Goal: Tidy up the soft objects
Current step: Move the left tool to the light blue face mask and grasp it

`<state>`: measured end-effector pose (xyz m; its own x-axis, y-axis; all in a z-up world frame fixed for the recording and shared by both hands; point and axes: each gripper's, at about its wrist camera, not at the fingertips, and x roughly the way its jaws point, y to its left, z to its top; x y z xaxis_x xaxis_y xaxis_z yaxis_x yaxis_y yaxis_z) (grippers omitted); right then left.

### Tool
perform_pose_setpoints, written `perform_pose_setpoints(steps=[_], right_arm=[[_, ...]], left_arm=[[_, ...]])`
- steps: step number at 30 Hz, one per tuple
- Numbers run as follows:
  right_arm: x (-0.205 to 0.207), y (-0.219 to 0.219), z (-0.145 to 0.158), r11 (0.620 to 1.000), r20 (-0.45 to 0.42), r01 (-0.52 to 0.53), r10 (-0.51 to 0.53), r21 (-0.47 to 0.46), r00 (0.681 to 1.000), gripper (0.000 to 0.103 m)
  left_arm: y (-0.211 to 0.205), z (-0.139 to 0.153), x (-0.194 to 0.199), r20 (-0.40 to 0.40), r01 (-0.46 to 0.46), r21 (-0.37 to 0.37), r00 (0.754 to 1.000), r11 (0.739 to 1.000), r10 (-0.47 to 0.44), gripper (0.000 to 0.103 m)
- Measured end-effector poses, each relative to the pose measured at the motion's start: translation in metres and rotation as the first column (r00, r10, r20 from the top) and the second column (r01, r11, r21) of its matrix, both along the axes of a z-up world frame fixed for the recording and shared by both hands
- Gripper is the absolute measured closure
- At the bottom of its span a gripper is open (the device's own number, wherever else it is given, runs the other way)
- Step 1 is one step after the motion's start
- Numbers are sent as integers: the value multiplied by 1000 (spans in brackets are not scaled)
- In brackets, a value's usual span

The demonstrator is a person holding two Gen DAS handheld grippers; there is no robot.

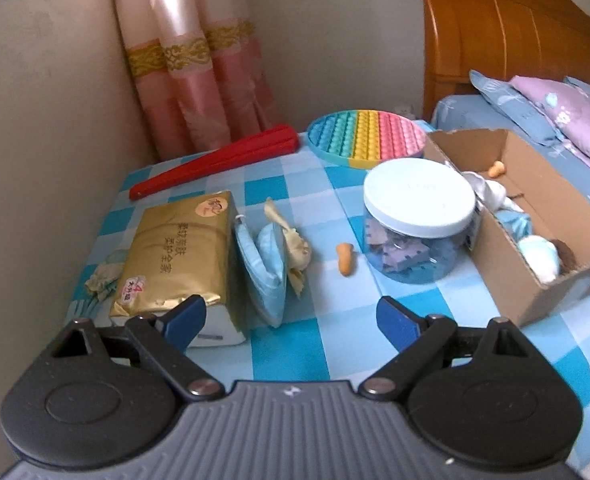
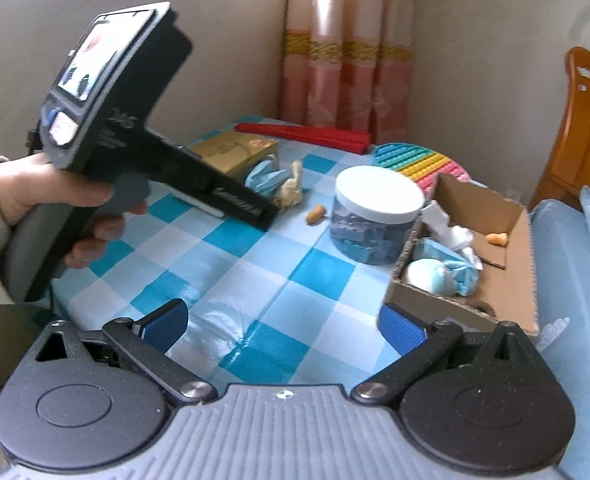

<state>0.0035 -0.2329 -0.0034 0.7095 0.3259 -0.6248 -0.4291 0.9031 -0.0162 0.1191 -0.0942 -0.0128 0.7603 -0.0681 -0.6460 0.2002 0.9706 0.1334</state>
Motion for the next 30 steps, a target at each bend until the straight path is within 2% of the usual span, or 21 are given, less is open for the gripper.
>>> perform_pose_setpoints(steps=[3,5,11,16,21,30], right_arm=[[5,3,-4,1000,-13,-25,25,6,1000,0],[9,5,-7,999,-19,-34,34,5,999,0],[20,7,-11,999,-41,-41,41,19,998,0],[27,9,-12,998,-47,-55,56,27,997,0],[30,12,-13,997,-54,-67,69,34,996,0],[32,11,-16,997,-67,-66,69,41,995,0]], left_arm=[[-5,-5,4,23,2,9,1000,1000,-2,19],[-7,-8,7,37,8,15,999,1000,-8,31],[-9,-22,18,36,-6,10,999,1000,5,51],[-15,-27,21,62,3,39,998,999,-6,52],[-14,-28,26,75,-41,58,997,998,36,52],[-20,-35,36,53,-28,63,998,998,24,54]])
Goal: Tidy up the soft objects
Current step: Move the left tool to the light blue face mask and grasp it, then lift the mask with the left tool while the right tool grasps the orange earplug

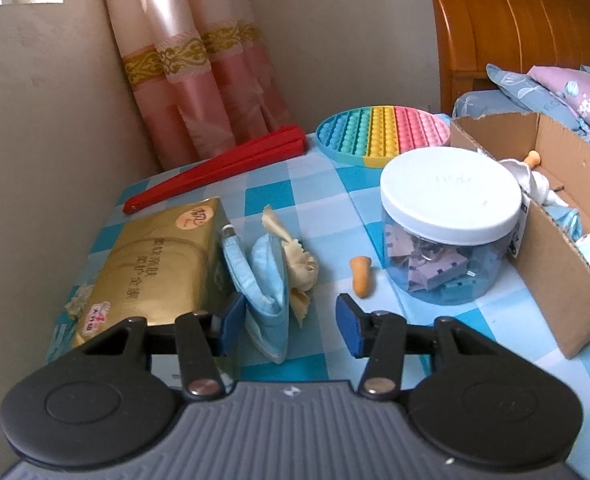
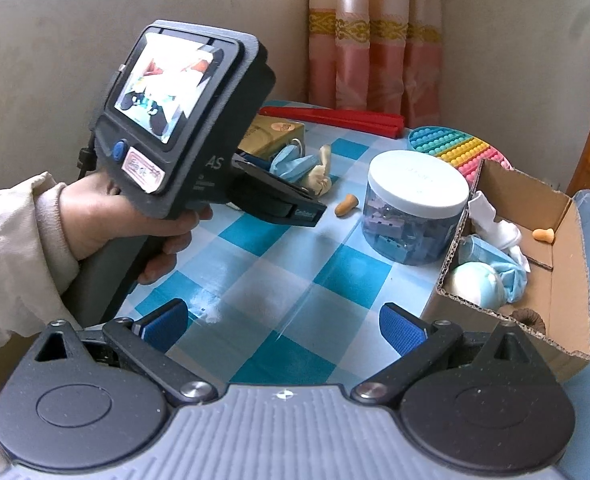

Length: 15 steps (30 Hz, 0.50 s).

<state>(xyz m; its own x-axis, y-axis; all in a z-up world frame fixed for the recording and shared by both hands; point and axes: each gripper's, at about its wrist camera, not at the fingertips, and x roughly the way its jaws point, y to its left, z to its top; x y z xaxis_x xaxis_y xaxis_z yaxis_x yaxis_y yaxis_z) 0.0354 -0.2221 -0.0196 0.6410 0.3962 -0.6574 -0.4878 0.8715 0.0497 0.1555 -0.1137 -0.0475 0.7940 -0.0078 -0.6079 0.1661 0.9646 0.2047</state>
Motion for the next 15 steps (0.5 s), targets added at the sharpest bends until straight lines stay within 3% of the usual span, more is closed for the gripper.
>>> perform_pose_setpoints(steps=[2,7,10,15], right_arm=[[-1,0,1,1000,-2,-5,5,4,1000,0],[-4,3,2,1000,6,-18,18,4,1000,0],[-5,3,3,1000,9,-25,25,11,1000,0],[-6,4,3,1000,8,-21,20,7,1000,0]], left_arm=[[-1,-1,1,2,-8,4,1000,1000,8,65],[3,-1,5,-2,-41,-16,999,999,41,84],[6,0,4,-2,-48,-24,999,999,48,90],[12,5,-5,-15,-26,-53,1000,998,25,91]])
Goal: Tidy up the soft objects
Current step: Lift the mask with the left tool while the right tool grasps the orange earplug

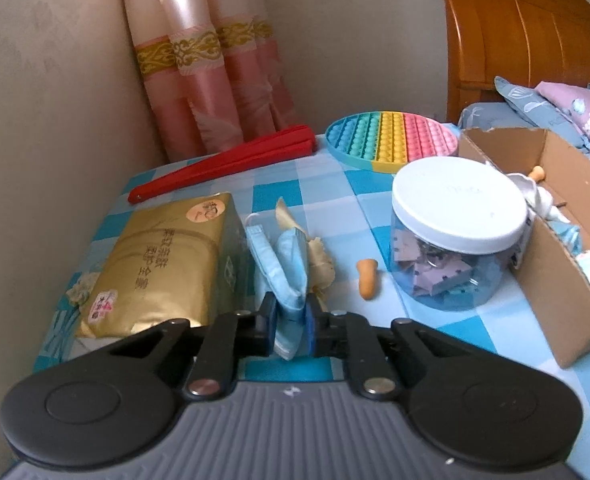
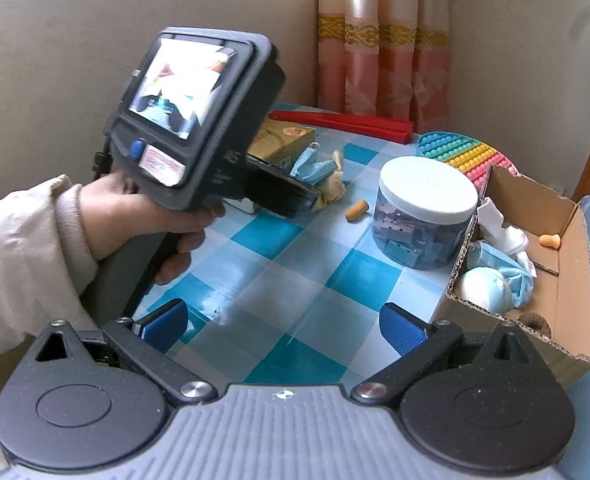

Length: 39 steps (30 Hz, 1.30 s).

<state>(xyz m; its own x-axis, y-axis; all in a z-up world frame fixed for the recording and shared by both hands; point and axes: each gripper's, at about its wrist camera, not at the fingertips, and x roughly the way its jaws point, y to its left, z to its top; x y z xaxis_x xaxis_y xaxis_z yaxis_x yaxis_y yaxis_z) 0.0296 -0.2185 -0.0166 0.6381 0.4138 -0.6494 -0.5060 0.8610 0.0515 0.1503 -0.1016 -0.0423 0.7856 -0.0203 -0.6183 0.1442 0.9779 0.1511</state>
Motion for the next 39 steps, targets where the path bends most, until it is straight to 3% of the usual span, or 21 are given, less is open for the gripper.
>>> perform_pose_setpoints(steps=[4,12,19,21,25,29,39], right_arm=[[0,0,0,1000,-1,4,-4,4,1000,0],[-3,2,2,1000,4,-12,12,9,1000,0],[-2,2,2,1000,-2,-14,14,5,1000,0],[-1,2,3,1000,-4,-14,14,8,1000,0],[-2,3,3,1000,-3,-17,17,2,1000,0],[-2,4,3,1000,2,-29,29,-13,1000,0],[10,12,14,969,71,-144,162,-202,984,0]], left_arm=[[8,2,-9,-26,8,-27,1000,1000,-9,90],[5,-4,-2,-23,-7,5,1000,1000,7,86],[-1,-10,8,-21,-15,10,1000,1000,16,74],[0,-11,9,-20,-24,14,999,1000,25,75],[3,-9,8,-31,-17,-8,999,1000,16,88],[8,-3,0,-37,6,-24,999,1000,-7,91],[35,25,-38,-37,49,-69,998,996,-52,93]])
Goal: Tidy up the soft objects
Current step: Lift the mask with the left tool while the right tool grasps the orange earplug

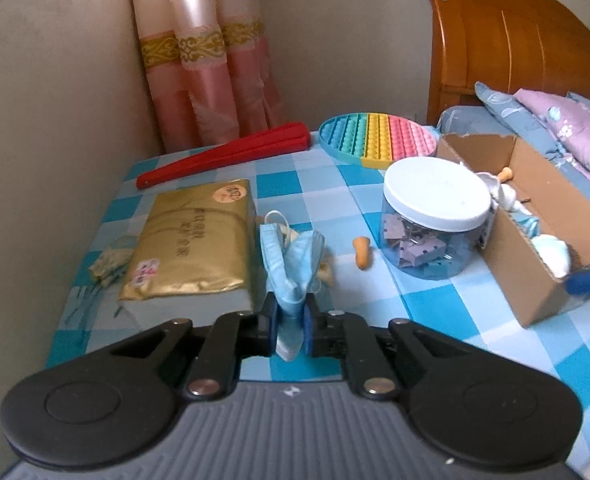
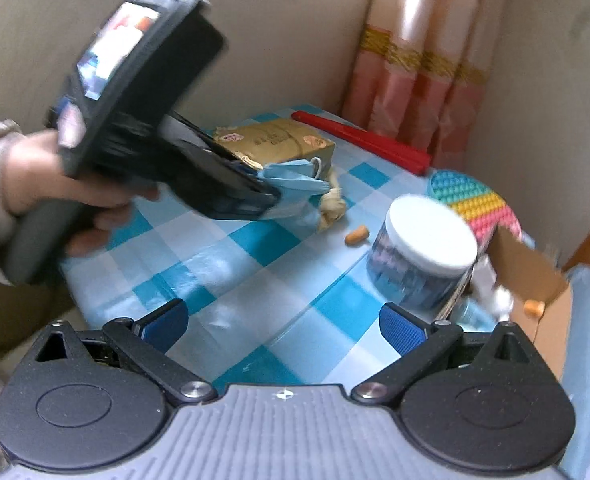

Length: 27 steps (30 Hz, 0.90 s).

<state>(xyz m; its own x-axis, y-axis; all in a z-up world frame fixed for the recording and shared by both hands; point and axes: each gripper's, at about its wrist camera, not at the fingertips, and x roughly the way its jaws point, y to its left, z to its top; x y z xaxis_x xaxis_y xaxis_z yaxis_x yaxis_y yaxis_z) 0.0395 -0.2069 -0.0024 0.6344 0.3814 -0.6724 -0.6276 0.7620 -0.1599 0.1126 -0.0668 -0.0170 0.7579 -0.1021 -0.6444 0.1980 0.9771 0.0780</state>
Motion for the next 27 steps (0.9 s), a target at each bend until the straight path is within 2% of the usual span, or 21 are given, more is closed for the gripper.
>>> perform_pose_setpoints(steps=[9,16,21,25,27], right_arm=[[48,16,20,979,-9,-172,172,-108,985,0],[103,36,38,921,-41,-328,327,-210,944,2],[142,54,26,859,-115,-412,396,-303,911,20],[169,66,11,825,-184,-444,405,-348,896,29],[181,71,5,810,-217,-456,402,-369,890,37]], left_arm=[[17,5,-26,-35,35,-44,999,998,-37,93],[27,3,-33,-41,33,-65,999,997,-35,93],[32,-2,-31,-48,15,-76,999,997,-18,93],[36,-4,-29,-51,5,-87,999,996,-10,93],[35,-4,-28,-50,10,-86,999,996,-14,93]])
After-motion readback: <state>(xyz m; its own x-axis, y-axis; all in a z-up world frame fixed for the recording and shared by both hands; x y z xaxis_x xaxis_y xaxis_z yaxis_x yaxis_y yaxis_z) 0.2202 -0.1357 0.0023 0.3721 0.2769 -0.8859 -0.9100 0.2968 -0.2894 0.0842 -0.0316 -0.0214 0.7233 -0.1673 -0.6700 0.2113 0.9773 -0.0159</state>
